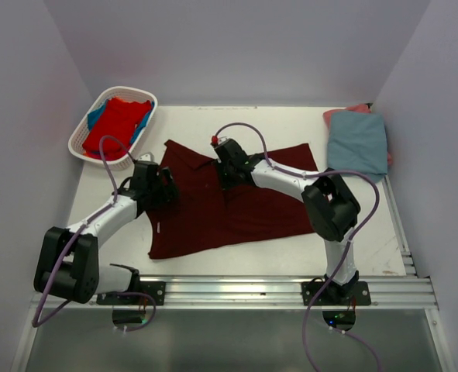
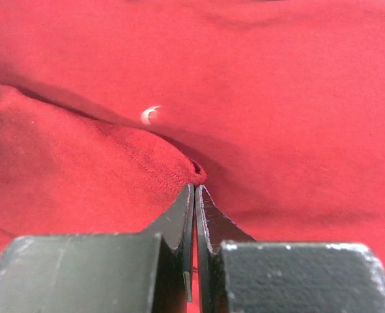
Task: Fold and stack the t-shirts
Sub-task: Fold the flattened tshirt in 1/3 of the way
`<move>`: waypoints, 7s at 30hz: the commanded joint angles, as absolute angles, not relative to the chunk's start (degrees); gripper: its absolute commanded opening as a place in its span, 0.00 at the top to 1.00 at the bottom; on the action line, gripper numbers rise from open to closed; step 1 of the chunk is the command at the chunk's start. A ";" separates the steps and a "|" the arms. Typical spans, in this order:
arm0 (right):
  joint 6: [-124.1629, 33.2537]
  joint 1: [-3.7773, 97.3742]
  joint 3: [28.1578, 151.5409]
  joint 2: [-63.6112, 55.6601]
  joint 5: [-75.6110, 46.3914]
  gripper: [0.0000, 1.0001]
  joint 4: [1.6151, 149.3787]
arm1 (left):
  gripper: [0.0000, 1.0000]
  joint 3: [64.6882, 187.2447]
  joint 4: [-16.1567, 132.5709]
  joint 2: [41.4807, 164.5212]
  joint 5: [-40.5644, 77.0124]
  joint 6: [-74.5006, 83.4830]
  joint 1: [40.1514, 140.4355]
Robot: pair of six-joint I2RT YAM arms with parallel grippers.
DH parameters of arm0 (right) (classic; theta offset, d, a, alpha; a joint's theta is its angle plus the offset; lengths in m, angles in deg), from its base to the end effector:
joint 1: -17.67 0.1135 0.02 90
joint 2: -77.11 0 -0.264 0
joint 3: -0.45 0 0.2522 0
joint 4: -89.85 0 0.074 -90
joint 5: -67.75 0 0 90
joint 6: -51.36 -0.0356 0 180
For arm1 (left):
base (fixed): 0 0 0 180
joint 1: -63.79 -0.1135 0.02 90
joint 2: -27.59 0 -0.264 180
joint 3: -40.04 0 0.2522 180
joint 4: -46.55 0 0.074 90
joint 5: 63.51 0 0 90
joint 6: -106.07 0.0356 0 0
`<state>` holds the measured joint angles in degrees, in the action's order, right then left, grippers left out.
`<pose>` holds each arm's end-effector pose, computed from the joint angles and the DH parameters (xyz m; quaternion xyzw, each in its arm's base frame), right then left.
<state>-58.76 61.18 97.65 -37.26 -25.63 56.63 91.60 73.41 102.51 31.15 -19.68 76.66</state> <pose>0.3204 0.3012 0.1951 -0.1808 0.9229 0.1550 0.3024 0.2472 -0.0535 0.1843 -0.1999 0.9182 -0.1051 0.3255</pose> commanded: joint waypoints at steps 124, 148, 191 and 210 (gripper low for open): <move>-62.28 61.27 92.70 -39.70 -24.89 1.00 56.84 | 0.25 85.81 42.40 106.71 13.22 -38.41 70.48; -61.58 61.35 92.70 -40.49 -24.98 1.00 56.93 | 0.32 86.05 49.15 107.66 1.79 -51.61 63.88; -61.49 61.27 91.91 -40.32 -24.98 1.00 57.37 | 1.00 89.22 40.79 119.36 -5.69 -48.72 61.86; -61.58 61.27 92.17 -40.67 -24.71 1.00 57.28 | 0.86 100.38 58.62 119.97 3.97 -26.47 65.64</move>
